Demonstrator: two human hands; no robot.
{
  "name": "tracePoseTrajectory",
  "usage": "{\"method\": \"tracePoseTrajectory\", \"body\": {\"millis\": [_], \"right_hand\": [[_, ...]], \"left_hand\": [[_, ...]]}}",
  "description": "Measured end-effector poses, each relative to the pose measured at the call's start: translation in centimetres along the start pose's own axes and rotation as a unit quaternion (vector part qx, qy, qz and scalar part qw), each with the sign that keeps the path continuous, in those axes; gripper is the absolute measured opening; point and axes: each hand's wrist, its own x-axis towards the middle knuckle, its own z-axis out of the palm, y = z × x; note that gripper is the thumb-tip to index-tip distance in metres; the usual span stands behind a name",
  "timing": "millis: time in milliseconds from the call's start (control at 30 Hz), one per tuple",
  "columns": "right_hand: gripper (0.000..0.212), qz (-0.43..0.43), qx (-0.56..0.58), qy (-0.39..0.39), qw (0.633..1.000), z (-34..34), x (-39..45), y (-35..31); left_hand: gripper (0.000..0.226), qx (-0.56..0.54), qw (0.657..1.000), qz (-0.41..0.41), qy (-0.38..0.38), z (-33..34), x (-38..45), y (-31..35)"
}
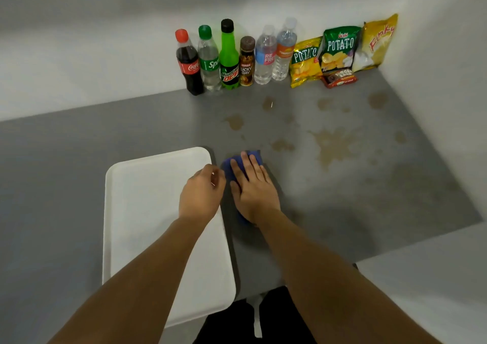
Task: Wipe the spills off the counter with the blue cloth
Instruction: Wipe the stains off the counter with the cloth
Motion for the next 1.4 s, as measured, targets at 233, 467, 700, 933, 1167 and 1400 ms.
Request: {"method": "tracePoseTrajectory", "body": {"millis": [233,467,700,933,1167,1400], "right_hand": [[0.061,0.083,-0.015,0.021,0.996,0.3,-1.0,0.3],[0.058,0.031,-0.027,0.022,0.999,1.5,-4.0,-1.0],[0.057,-0.048,-0.018,0.0,0.999,0.2,2.5,-1.2],[0.059,0.025,-0.003,0.041,0.999,-1.8,5.4,2.2],[0.058,0.106,0.007,0.099,0.989,-2.1,2.3,5.0],[0.061,0.136,-0.041,0.077,0.987,-0.5,-2.7,3.0]], "left_hand": [[0.035,-0.017,1.0,0.005,-0.006,-0.4,0.9,-0.6],[0.031,-0.045,0.999,0.008,0.021,-1.0,2.4,-1.2],[0.032,-0.046,0.998,-0.003,0.036,-1.1,3.5,-1.4],[0.036,-0.045,0.999,-0.006,0.025,-0.8,3.8,-1.4],[0.036,-0.06,0.998,0.009,0.027,-0.5,3.6,-0.4],[0.032,-0.089,0.995,0.038,0.027,-0.2,3.2,0.9]]}}
